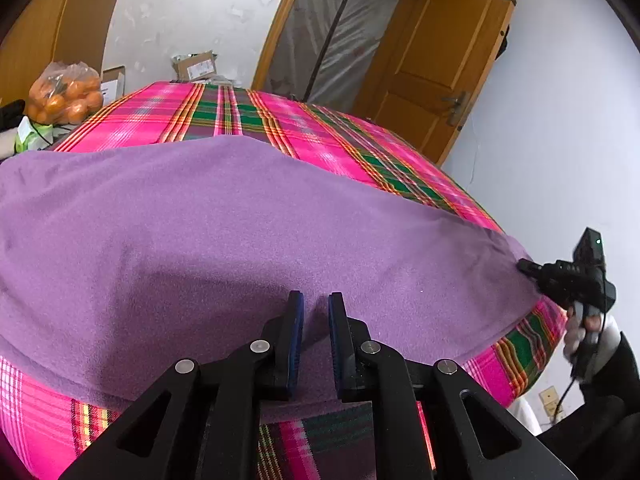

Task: Fold clothes

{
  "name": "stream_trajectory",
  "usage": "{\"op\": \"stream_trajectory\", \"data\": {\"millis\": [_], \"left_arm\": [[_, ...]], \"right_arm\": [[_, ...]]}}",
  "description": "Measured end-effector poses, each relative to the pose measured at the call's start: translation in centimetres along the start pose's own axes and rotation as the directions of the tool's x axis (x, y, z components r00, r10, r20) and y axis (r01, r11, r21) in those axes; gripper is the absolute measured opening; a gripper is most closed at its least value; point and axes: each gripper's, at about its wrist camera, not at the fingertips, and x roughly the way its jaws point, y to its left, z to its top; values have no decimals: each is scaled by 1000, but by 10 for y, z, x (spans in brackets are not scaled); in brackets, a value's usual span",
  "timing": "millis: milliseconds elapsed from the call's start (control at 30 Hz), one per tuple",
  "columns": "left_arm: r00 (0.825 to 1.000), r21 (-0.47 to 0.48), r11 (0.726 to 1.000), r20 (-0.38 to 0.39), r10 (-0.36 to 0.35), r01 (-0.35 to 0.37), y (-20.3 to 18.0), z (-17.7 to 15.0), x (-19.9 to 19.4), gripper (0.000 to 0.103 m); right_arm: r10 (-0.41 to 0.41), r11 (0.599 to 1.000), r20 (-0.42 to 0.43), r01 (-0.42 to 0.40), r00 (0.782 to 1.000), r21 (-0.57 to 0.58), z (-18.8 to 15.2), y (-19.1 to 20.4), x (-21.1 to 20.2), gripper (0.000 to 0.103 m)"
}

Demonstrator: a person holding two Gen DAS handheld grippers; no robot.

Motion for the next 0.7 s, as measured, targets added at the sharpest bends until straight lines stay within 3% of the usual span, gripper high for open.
{"op": "stream_trajectory", "data": {"millis": [167,233,333,400,567,700], "left_arm": [[1000,8,1000,11,5,-5,-1,-2,0,13],[1000,16,1000,11,14,-14,-3,-2,0,13],[1000,36,999,10,27,-27,-7,-3,-2,13],[999,57,998,10,34,-35,-11,-6,-4,15],[999,131,990,9,42,-43,-24,-16,-10,17],[1000,185,983,-6,0,1,-40,-20,-7,18]], "right_arm": [[-136,982,145,113,980,154,11,-33,-34,2],[-121,990,130,109,984,92,7,-15,-26,15],[-18,998,45,21,999,-65,-6,27,0,16],[34,983,-7,-35,999,-183,-21,57,16,16],[147,875,-209,-226,967,-429,-79,126,52,16],[153,737,-298,-309,942,-601,-124,163,57,16]]}}
